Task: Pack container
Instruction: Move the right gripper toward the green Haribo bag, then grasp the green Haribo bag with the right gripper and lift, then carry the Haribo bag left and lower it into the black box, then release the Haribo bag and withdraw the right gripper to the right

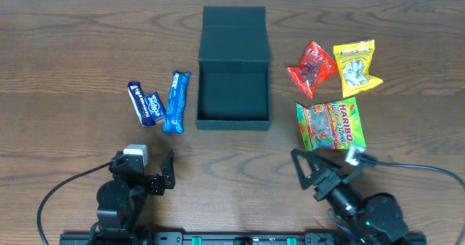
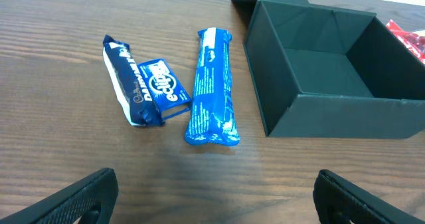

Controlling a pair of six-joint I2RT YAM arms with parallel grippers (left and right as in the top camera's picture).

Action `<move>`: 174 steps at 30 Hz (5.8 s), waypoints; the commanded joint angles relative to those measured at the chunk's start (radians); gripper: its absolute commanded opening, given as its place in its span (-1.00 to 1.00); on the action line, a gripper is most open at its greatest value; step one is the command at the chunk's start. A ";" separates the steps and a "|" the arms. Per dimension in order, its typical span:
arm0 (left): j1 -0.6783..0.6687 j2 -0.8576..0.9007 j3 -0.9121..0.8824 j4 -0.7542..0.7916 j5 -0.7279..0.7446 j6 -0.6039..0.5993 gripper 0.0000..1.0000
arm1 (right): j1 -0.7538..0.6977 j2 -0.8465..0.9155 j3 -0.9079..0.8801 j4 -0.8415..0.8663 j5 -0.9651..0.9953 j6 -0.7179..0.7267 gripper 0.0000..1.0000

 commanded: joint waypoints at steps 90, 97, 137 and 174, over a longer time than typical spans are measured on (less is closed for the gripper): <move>0.003 -0.006 -0.018 0.003 0.007 0.003 0.91 | -0.427 0.696 0.526 -0.270 -0.531 -0.535 -0.97; 0.003 -0.006 -0.018 0.003 0.007 0.003 0.90 | -0.229 0.766 0.526 -0.085 -0.529 -0.644 -0.97; 0.003 -0.006 -0.018 0.003 0.007 0.003 0.90 | 0.002 1.709 0.943 0.148 -0.507 -1.380 -0.98; 0.003 -0.006 -0.018 0.003 0.007 0.003 0.90 | -0.029 1.692 0.943 -0.291 0.160 -0.563 0.38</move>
